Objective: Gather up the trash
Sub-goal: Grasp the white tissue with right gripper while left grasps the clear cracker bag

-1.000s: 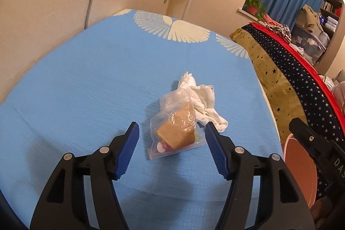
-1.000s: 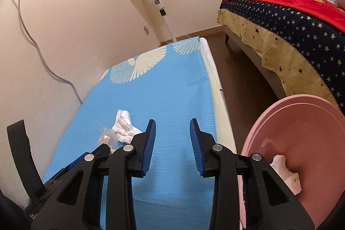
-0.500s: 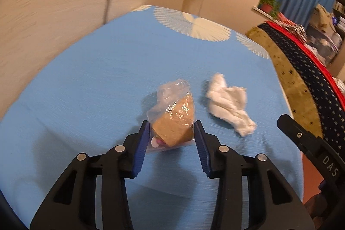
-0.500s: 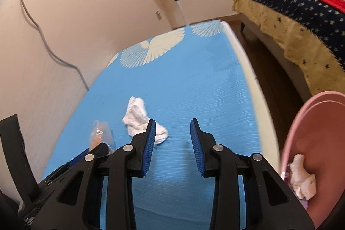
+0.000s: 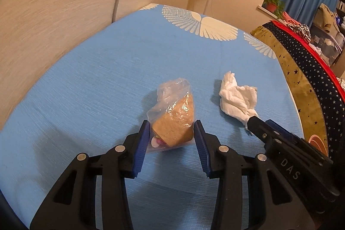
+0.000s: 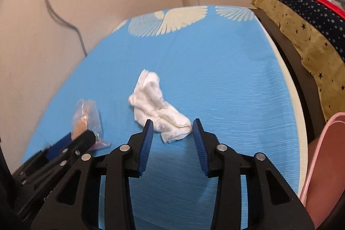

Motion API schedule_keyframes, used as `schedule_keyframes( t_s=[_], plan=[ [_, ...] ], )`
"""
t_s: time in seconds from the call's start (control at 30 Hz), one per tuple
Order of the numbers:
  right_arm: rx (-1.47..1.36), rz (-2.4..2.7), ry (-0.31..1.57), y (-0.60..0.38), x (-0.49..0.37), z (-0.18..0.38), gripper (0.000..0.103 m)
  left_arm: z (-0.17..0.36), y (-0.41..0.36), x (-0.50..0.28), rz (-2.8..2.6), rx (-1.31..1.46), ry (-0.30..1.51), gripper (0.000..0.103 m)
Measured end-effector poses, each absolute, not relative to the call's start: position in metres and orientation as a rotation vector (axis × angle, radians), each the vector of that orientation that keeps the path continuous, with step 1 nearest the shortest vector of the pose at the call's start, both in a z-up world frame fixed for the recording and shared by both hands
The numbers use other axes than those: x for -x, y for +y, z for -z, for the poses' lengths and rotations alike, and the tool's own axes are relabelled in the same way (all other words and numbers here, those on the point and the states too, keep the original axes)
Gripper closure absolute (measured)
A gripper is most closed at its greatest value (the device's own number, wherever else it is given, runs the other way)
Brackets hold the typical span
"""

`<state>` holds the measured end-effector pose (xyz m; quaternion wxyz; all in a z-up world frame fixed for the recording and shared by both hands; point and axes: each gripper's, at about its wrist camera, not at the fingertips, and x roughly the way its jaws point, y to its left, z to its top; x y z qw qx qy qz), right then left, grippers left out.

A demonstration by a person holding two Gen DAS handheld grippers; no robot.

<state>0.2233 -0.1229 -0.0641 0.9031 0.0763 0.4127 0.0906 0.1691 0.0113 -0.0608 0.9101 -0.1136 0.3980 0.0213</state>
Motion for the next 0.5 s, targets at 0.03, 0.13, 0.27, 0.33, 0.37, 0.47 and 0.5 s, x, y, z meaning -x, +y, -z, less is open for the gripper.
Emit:
schedule_keyframes(
  t_s=[0.03, 0.13, 0.27, 0.33, 0.37, 0.47, 0.5],
  plan=[
    [-0.164, -0.196, 0.859, -0.124, -0.224, 0.065, 0.089, 0.061, 0.011, -0.169, -0.044, 0.234, 0.821, 0.062],
    [-0.200, -0.203, 0.852, -0.131, -0.219, 0.065, 0.099, 0.060, 0.011, -0.169, -0.044, 0.236, 0.819, 0.062],
    [-0.213, -0.195, 0.825, -0.133, -0.210, 0.059, 0.101, 0.058, 0.010, -0.167, -0.041, 0.236, 0.814, 0.062],
    [-0.234, -0.187, 0.808, -0.138, -0.204, 0.054, 0.101, 0.056, 0.009, -0.165, -0.037, 0.232, 0.807, 0.063],
    [-0.246, -0.182, 0.801, -0.141, -0.202, 0.051, 0.101, 0.054, 0.008, -0.165, -0.036, 0.230, 0.804, 0.063],
    [-0.256, -0.165, 0.781, -0.148, -0.196, 0.043, 0.101, 0.049, 0.006, -0.162, -0.028, 0.229, 0.792, 0.064],
    [-0.265, -0.156, 0.771, -0.152, -0.191, 0.039, 0.101, 0.047, 0.005, -0.160, -0.025, 0.227, 0.785, 0.064]
  ],
)
